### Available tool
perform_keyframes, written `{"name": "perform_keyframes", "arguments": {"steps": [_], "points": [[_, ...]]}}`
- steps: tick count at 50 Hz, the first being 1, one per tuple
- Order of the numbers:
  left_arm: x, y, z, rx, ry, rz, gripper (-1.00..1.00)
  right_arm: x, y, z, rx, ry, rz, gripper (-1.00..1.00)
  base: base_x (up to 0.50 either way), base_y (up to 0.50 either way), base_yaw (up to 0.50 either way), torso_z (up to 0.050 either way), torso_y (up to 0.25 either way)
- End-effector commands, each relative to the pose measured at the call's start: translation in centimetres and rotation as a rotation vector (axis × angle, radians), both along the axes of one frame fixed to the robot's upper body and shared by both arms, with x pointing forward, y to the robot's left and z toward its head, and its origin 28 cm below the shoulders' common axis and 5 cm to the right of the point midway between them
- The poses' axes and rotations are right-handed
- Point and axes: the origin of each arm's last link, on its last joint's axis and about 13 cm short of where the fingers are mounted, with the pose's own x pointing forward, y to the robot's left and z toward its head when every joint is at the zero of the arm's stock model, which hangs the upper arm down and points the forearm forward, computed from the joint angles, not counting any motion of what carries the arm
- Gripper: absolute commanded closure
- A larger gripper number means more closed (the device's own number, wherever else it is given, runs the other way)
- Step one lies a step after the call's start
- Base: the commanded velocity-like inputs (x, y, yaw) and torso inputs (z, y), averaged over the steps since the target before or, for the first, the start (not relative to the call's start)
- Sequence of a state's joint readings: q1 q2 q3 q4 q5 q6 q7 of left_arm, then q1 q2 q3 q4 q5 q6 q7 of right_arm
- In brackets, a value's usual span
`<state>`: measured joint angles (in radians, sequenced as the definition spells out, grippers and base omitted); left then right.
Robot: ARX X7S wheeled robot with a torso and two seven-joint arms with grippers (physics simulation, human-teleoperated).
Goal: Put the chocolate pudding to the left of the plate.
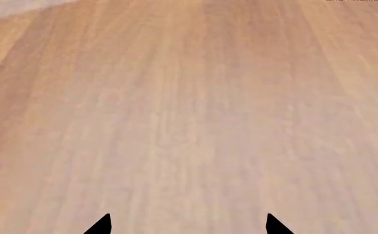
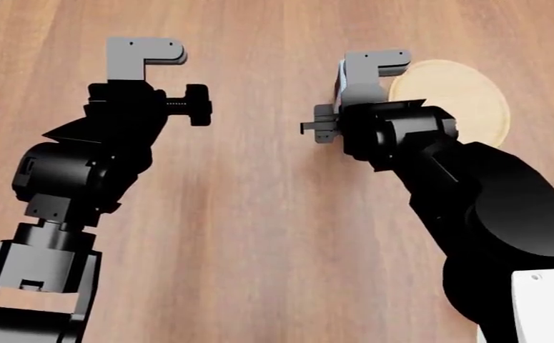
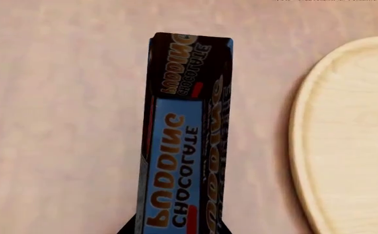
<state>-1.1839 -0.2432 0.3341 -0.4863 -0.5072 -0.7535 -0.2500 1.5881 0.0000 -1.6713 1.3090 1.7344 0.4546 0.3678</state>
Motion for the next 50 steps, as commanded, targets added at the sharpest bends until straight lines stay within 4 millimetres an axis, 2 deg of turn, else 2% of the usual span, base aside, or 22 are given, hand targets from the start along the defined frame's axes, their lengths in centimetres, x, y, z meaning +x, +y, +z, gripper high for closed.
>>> {"name": "perform_keyframes", "arguments": {"steps": [1, 9, 10, 24, 37, 50], "points": [[0.0, 0.2, 0.0, -0.006, 0.000, 0.003, -1.00, -0.2, 0.0, -1.0, -0.005, 0.033, 0.018, 1.00, 0.00, 0.00, 0.00, 0.000, 0.000], [0.0, 0.2, 0.0, -0.006, 0.003, 0.003, -1.00, -0.2, 0.0, -1.1, -0.002, 0.034, 0.019, 1.00, 0.00, 0.00, 0.00, 0.000, 0.000], [0.0, 0.1, 0.0, -0.005, 0.003, 0.003, -1.00, -0.2, 0.0, -1.1, 0.000, 0.033, 0.017, -1.00, 0.00, 0.00, 0.00, 0.000, 0.000], [-0.2, 0.0, 0.2, -0.005, -0.003, 0.001, -1.00, 0.1, -0.2, 0.6, 0.031, -0.006, 0.047, -1.00, 0.00, 0.00, 0.00, 0.000, -0.001], [-1.1, 0.2, 1.0, -0.011, -0.024, -0.003, -1.00, 0.0, -0.5, 4.6, 0.062, -0.063, 0.070, -1.00, 0.00, 0.00, 0.00, 0.000, 0.000], [-1.8, 0.8, 1.0, -0.033, -0.042, -0.009, -1.00, -3.1, -1.1, 5.3, 0.085, -0.125, 0.123, -1.00, 0.00, 0.00, 0.00, 0.000, 0.000]]}}
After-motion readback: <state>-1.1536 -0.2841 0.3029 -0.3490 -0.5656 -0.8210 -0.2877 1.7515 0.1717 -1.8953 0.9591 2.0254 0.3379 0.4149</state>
